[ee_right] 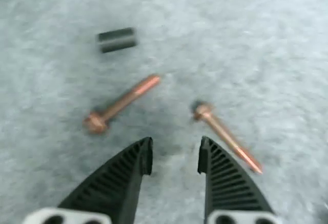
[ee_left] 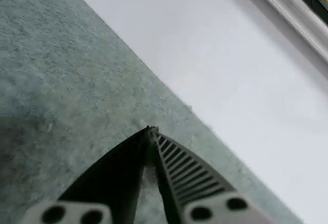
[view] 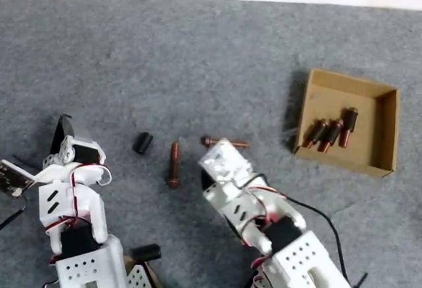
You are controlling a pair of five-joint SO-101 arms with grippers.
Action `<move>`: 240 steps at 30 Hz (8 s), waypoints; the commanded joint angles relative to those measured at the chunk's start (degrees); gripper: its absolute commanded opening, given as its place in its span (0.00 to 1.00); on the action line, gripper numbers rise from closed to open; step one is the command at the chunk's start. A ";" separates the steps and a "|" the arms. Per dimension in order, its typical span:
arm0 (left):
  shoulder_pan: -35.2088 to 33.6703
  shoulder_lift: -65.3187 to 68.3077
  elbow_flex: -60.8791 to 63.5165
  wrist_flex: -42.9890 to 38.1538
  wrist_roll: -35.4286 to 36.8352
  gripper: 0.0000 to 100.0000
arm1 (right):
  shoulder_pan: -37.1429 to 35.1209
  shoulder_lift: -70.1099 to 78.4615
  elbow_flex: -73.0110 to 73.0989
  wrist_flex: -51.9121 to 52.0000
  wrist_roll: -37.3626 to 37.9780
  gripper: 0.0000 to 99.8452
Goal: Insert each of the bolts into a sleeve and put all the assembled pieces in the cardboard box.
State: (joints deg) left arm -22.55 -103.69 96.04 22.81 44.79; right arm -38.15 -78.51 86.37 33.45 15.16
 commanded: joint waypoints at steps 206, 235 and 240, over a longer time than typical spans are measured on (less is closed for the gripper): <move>-54.90 -0.57 1.10 43.87 -52.92 0.01 | -32.75 86.90 -62.81 5.23 5.45 0.00; -53.05 -0.57 -0.04 43.60 -53.27 0.01 | -0.75 9.54 -5.41 -15.78 0.26 0.00; -41.45 -0.40 -7.78 37.19 -62.86 0.01 | 4.26 0.40 1.80 -15.69 0.26 0.00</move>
State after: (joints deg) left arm -73.80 -103.78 95.08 64.66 -12.44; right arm -37.19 -72.62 86.73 19.91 16.13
